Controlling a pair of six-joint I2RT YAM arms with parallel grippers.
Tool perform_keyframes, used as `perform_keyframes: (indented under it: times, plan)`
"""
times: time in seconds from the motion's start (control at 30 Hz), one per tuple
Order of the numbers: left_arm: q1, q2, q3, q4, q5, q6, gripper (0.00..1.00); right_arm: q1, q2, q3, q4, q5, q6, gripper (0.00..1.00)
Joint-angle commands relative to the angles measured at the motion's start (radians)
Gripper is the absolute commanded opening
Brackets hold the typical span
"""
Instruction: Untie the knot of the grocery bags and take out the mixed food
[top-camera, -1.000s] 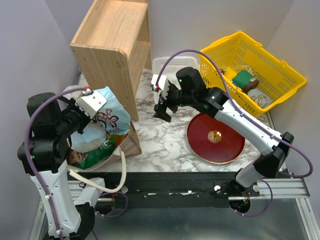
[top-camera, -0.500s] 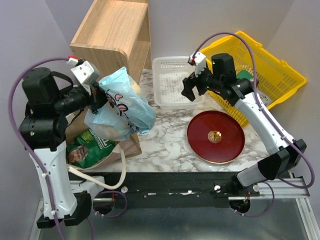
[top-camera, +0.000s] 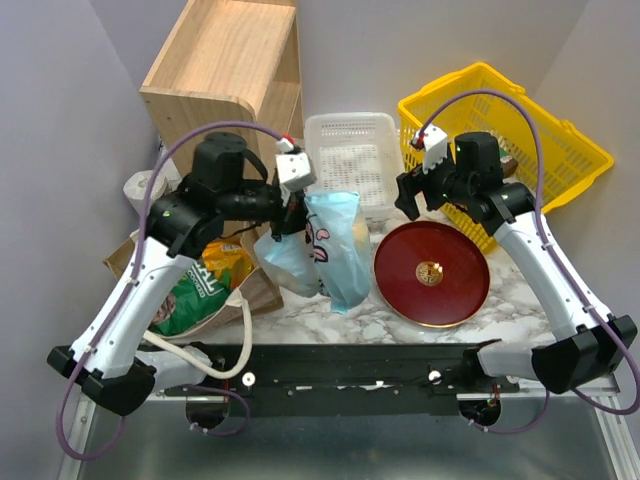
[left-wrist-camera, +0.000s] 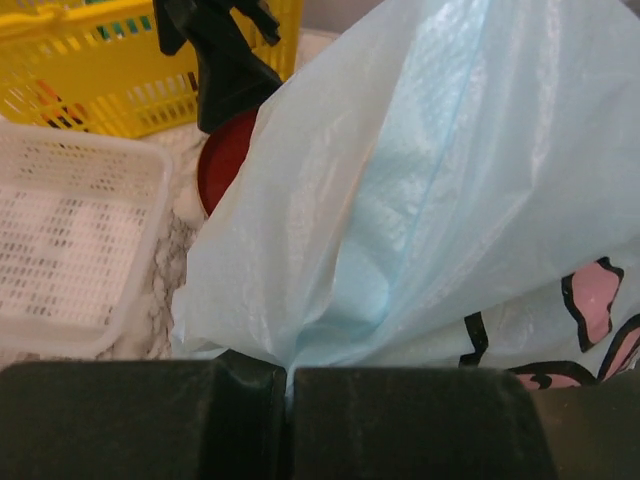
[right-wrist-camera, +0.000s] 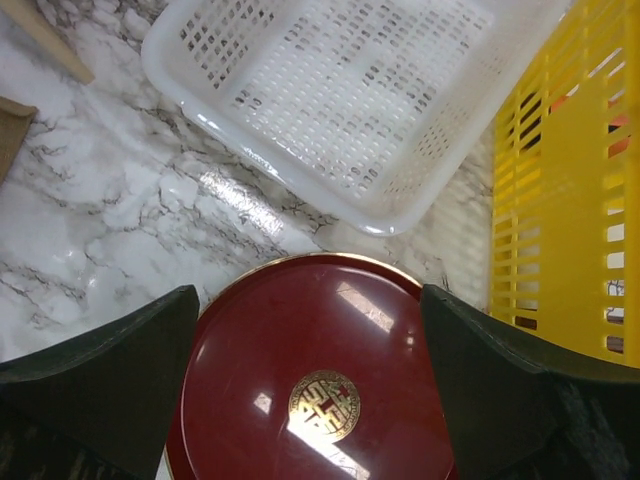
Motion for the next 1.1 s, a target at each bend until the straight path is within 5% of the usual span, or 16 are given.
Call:
perform_keyframes:
  times: [0.0, 0.5, 0.9, 0.93, 1.03, 1.07]
  plan:
    - [-0.054, 0.026, -0.136, 0.065, -0.159, 0.069, 0.00, -0.009, -0.060, -0.048, -0.033, 0.023, -0.010, 1.00]
    - [-0.057, -0.018, -0.544, -0.051, -0.457, 0.219, 0.00, -0.012, -0.154, -0.163, -0.034, 0.014, -0.020, 1.00]
    - [-0.045, -0.041, -0.666, -0.070, -0.503, 0.279, 0.00, -0.012, -0.132, -0.168, -0.022, -0.048, -0.002, 1.00]
    - [-0.045, -0.024, -0.649, -0.044, -0.521, 0.276, 0.26, -0.013, -0.126, -0.168, -0.024, -0.051, -0.002, 1.00]
    - [-0.045, 0.075, -0.571, 0.023, -0.584, 0.273, 0.53, -0.012, -0.120, -0.165, -0.024, -0.061, 0.006, 1.00]
    - [-0.045, 0.106, -0.546, 0.034, -0.595, 0.261, 0.69, -0.012, -0.117, -0.163, -0.024, -0.064, 0.009, 1.00]
